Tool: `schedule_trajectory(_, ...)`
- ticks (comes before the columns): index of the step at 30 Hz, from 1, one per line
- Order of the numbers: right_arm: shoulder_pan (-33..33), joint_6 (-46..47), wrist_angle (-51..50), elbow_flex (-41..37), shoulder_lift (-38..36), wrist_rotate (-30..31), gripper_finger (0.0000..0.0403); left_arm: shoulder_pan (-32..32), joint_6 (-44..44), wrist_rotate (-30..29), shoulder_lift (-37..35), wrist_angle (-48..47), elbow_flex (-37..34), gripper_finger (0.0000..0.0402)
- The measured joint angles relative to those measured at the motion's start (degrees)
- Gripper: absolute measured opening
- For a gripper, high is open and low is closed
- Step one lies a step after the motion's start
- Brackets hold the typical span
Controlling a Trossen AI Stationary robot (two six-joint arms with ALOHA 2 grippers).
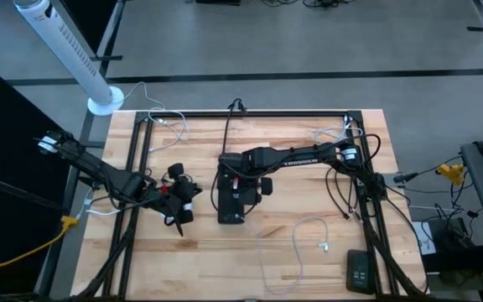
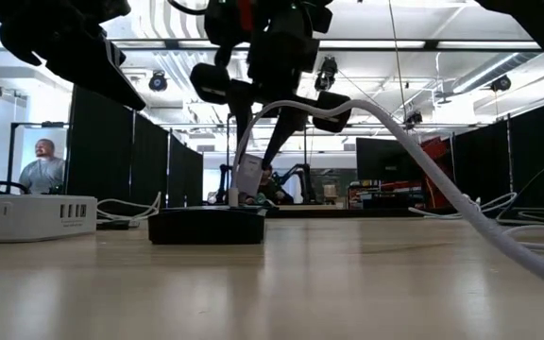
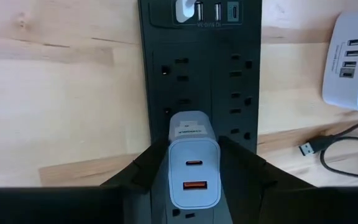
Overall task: Insert USB
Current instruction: Insert the white charger adapter into the center black outlet extension
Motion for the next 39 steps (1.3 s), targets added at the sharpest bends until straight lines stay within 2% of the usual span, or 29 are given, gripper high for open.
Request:
schedule_trajectory(24,-0.8,0.0,-0.3,0.0,-0.3,1.4,0.0107,0.0,-0.1,0.0,0.0,0.0,0.0,0.0)
schedule_trajectory(30,-0.8,0.0,-0.3,0.1,-0.5,3.7,0.0107,0.0,-0.2,0.0,0.0,0.0,0.0,0.0)
schedule_trajectory(39,-0.7,0.5,-0.5,0.1,-0.5,1.2,0.0107,0.0,-0.2,0.0,0.0,0.0,0.0,0.0)
